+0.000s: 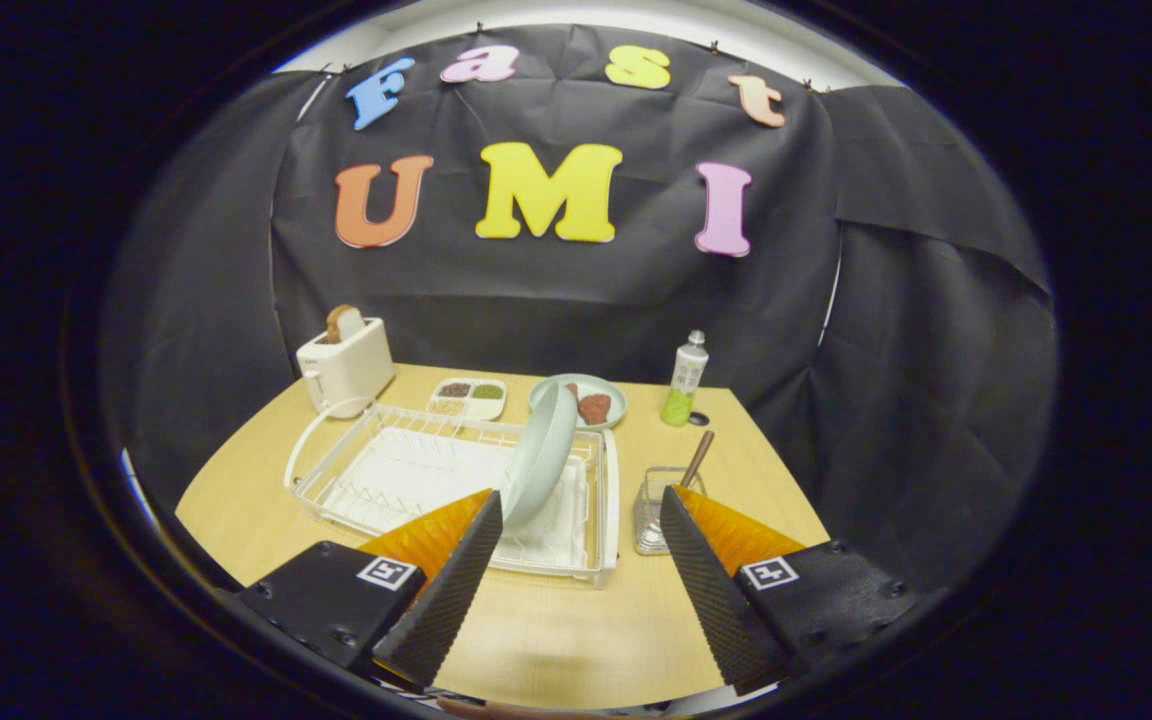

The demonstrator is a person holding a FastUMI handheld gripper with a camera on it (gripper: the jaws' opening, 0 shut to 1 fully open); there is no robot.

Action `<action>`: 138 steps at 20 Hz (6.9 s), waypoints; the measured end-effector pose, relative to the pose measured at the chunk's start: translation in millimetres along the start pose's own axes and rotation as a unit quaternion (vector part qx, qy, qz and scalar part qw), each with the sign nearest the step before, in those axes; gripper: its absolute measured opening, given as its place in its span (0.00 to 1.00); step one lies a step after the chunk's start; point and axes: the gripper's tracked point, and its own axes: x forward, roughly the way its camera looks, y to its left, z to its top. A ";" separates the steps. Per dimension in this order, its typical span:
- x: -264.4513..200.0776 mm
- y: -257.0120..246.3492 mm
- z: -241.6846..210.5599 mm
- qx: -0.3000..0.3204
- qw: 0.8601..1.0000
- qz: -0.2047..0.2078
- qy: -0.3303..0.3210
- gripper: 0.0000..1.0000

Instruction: Take the plate from the dish rack, then take the spoon from the basket and place it into the plate.

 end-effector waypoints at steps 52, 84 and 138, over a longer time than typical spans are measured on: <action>-25.7 10.1 -47.3 0.026 0.987 -0.025 0.154 0.13; 67.5 -47.8 -231.0 0.135 0.980 0.075 0.128 0.55; 149.9 -138.3 40.5 0.065 0.985 -0.014 -0.162 0.15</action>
